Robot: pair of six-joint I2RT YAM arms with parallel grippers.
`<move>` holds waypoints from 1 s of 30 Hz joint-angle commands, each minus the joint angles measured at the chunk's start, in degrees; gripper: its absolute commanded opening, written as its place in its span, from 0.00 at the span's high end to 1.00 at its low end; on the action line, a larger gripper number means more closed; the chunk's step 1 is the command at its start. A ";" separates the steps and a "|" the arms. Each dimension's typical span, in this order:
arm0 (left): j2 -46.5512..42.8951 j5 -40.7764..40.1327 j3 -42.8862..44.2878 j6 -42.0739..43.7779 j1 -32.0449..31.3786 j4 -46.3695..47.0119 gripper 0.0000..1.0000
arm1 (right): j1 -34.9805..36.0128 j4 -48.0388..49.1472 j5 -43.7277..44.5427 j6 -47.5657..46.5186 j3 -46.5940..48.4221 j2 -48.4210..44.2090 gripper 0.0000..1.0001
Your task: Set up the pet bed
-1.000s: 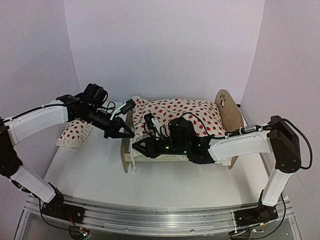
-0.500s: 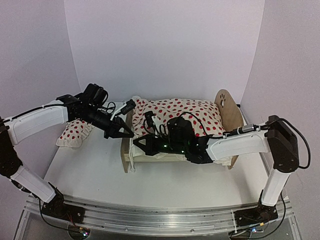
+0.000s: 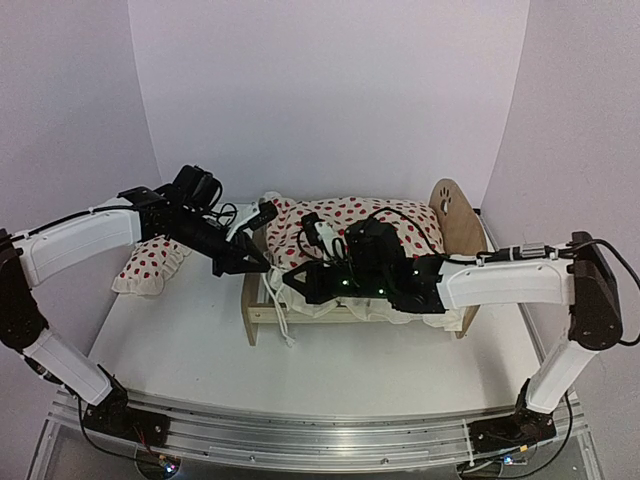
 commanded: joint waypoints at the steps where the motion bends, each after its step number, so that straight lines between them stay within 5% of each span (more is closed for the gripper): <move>1: -0.21 -2.41 3.89 -0.85 2.31 -0.60 0.61 | -0.53 -6.49 -0.66 1.91 6.17 -1.24 1.00; 4: -3.03 2.70 2.01 -5.68 2.30 0.23 0.44 | -1.27 -6.47 -0.35 4.50 8.01 -0.19 1.00; 12: -14.11 7.50 -18.72 -30.30 0.89 20.80 0.45 | -1.65 -6.35 -1.63 5.84 8.27 -0.14 1.00; 21: -6.58 9.43 -16.91 -32.04 0.25 26.97 0.45 | -1.66 -6.30 -2.01 6.44 7.29 -0.63 1.00; 30: -2.59 10.05 -15.25 -32.04 -0.68 28.37 0.65 | -1.64 -5.83 -2.61 6.41 7.23 -0.83 1.00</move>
